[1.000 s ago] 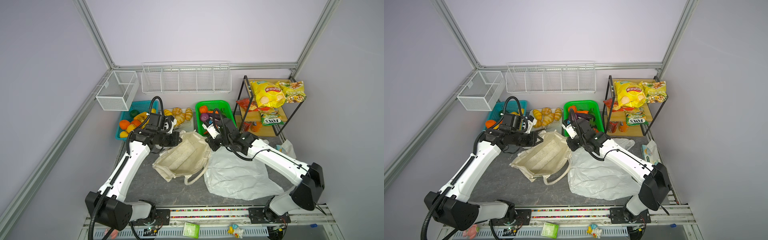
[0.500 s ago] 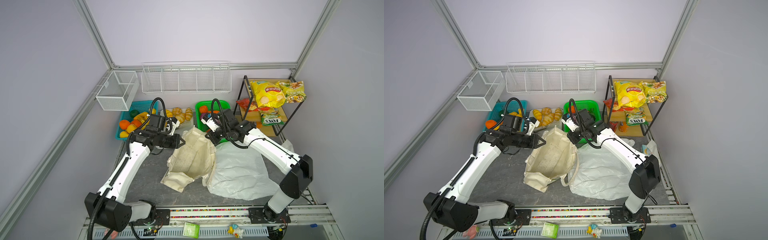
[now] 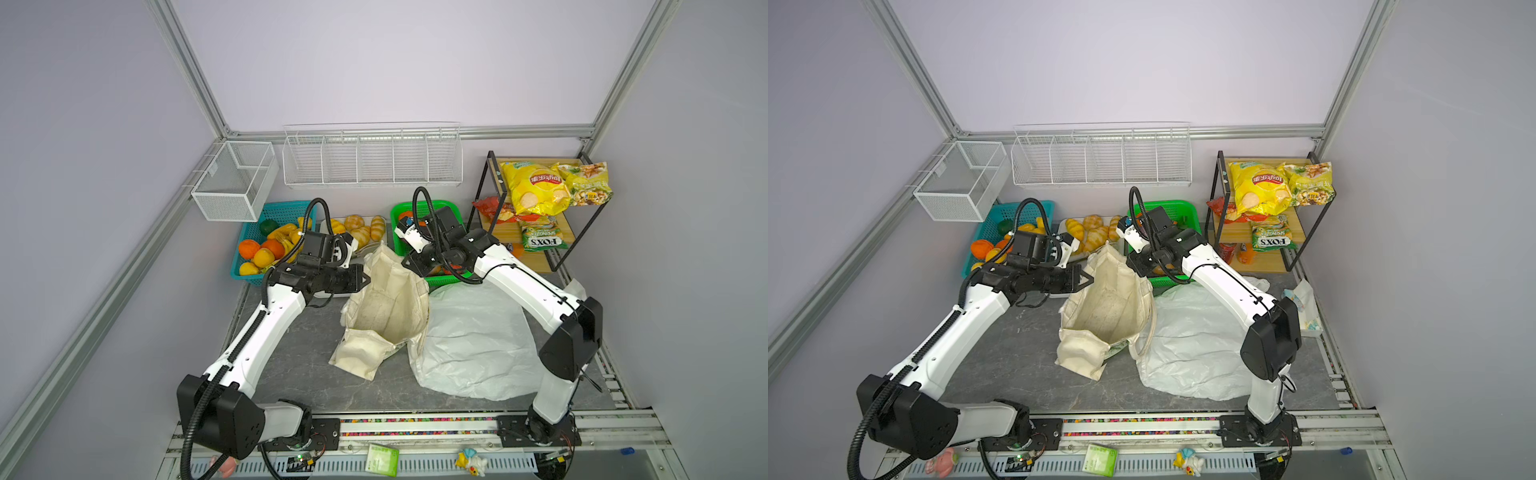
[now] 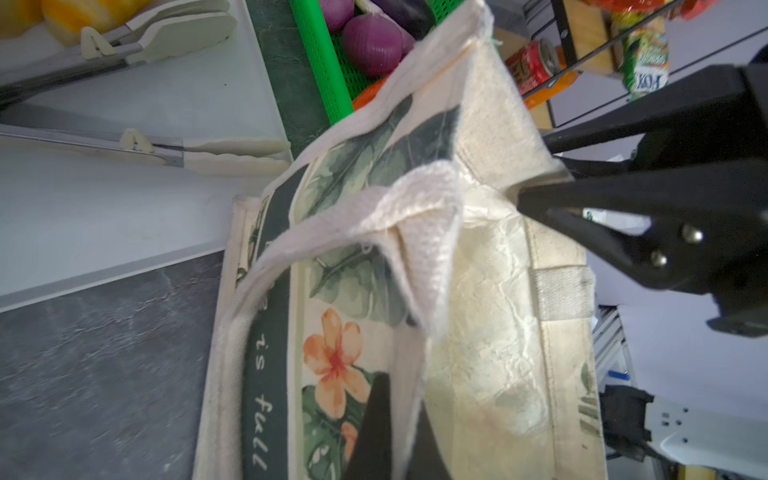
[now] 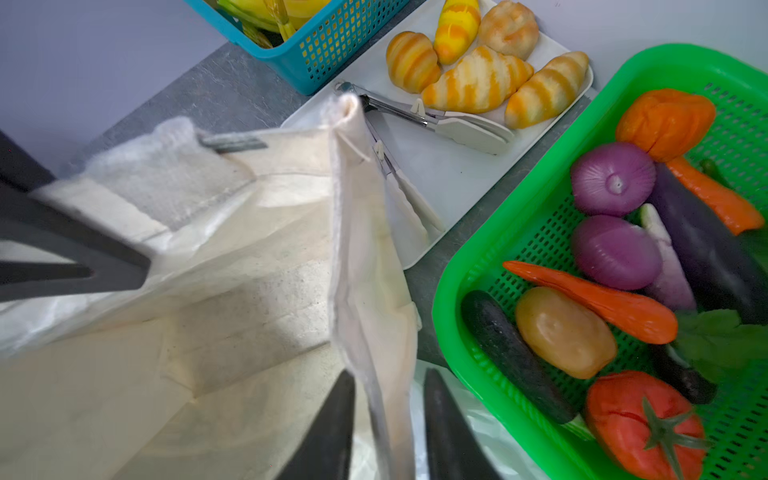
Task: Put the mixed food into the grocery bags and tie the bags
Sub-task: 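Grasp the tote bag's opposite rim with the right gripper and spread it open, then release the tote rim and reach the right gripper to the yellow chip bag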
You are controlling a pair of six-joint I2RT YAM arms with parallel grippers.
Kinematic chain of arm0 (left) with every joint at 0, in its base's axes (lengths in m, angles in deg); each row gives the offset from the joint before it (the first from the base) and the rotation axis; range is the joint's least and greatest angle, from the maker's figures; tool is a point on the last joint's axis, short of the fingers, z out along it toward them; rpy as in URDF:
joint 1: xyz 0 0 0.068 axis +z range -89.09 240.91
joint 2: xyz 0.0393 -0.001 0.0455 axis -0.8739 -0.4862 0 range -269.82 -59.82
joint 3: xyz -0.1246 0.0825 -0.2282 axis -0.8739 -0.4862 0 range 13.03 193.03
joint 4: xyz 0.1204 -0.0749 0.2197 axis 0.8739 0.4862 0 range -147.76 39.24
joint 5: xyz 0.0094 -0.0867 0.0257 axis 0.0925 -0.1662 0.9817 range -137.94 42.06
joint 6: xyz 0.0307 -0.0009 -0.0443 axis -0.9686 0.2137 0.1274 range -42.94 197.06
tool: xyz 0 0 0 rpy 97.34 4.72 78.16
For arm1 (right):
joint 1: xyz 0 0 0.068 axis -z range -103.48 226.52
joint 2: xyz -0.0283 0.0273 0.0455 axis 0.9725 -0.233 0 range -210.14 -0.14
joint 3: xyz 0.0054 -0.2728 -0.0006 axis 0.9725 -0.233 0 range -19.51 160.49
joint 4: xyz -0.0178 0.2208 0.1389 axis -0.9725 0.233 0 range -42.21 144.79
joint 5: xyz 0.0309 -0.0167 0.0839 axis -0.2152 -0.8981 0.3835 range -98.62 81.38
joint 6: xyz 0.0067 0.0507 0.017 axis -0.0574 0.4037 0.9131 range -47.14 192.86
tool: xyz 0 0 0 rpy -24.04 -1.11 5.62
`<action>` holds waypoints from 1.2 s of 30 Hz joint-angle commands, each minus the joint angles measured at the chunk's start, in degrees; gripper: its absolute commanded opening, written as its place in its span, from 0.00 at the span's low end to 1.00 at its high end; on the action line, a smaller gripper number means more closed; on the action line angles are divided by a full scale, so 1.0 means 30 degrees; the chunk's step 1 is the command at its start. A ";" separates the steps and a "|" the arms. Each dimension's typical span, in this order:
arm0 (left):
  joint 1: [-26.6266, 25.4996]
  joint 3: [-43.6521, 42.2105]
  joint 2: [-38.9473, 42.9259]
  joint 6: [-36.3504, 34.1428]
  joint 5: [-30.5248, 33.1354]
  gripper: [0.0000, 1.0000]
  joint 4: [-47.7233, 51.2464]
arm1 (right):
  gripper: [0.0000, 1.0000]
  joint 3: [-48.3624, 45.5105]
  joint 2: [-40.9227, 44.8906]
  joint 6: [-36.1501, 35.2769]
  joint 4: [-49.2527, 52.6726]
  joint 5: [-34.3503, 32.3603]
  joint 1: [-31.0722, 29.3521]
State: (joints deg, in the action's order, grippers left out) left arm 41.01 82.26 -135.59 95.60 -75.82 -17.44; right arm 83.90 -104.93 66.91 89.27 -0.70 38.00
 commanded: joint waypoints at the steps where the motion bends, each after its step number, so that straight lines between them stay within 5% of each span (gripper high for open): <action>1: -0.0045 -0.1261 0.0599 0.2951 -0.0445 0.00 -0.3586 | 0.51 0.0248 0.1177 -0.0251 0.0434 -0.0482 0.0201; 7: 0.0042 -0.2538 0.1158 0.3700 -0.0223 0.00 -0.4976 | 0.80 -0.2336 0.4670 0.0456 -0.0400 -0.0346 0.0630; 10: 0.0395 -0.2682 0.1291 0.3554 -0.0275 0.00 -0.4873 | 0.86 -0.3964 0.6653 0.0818 -0.0712 -0.0719 0.1181; 24: 0.0569 -0.2398 0.1085 0.2152 -0.0316 0.00 -0.4077 | 0.98 -0.7814 1.5092 0.3588 0.0236 -0.2179 0.8064; 30: 0.0573 -0.2451 0.1260 0.2079 -0.0674 0.00 -0.4222 | 0.98 -0.4691 1.4082 0.6950 0.1106 -0.3298 1.1815; 36: 0.0570 -0.2705 0.1719 0.2169 -0.0735 0.00 -0.4544 | 1.00 -0.4730 1.2997 0.7979 0.0417 -0.3181 1.3102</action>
State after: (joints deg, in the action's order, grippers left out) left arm 42.28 74.61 -132.27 102.88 -77.88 -29.57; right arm 71.75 -64.69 87.23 90.71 -9.77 76.58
